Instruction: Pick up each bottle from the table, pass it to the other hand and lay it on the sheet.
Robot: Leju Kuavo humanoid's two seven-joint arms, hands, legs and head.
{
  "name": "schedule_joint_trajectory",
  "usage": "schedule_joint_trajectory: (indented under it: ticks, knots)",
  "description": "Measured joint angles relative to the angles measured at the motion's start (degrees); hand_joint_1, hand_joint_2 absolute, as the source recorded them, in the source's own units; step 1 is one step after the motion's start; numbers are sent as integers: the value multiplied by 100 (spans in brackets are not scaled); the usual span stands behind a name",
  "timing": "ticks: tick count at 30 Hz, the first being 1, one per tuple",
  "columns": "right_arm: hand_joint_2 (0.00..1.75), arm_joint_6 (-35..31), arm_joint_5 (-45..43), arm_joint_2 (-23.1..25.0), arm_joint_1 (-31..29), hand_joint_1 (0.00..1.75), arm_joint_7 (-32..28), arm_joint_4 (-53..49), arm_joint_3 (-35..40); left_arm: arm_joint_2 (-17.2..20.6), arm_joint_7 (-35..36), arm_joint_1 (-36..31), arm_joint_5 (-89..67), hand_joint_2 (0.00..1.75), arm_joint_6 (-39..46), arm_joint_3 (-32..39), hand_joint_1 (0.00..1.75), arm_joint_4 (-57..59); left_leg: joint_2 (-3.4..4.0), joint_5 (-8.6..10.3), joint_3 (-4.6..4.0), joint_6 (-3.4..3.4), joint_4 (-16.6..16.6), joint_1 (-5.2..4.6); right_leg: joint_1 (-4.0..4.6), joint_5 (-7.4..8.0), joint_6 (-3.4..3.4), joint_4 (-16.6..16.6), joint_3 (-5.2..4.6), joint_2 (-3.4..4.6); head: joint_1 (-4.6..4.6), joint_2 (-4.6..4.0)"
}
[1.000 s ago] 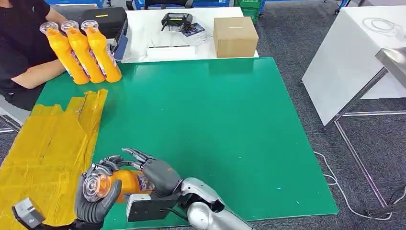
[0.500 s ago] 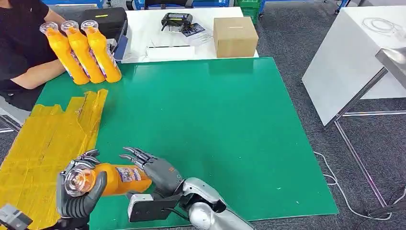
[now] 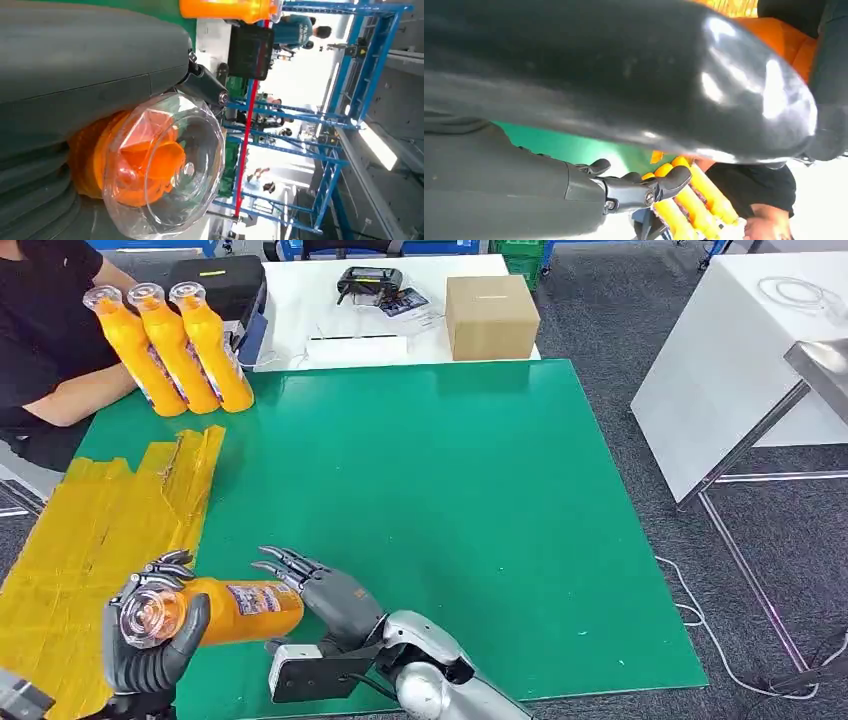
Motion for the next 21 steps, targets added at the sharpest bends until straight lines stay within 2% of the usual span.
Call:
schedule_joint_trajectory:
  ticks: [11, 16, 21]
  knots:
    - [0, -79, -20, -81, 105, 0, -65, -317, -15, -5, -828, -177, -2451, 175, 1955, 537, 175, -112, -1, 0, -1, 0, 0, 0, 0, 0, 0, 0, 1, 0, 2, 0]
    - [0, -11, -228, -155, 116, 0, -109, -604, -15, 96, -727, -330, -5197, 175, 3933, 717, 175, 198, -1, 0, 1, 0, 0, 0, -1, 0, 0, 0, 1, 0, 2, 0]
    - [0, 46, -430, -243, 76, 0, -79, -800, -7, 306, -501, -414, -6349, 175, 4852, 724, 175, 794, 0, 1, 2, 0, 0, 0, 0, 0, 0, 0, 2, 1, 0, 0]
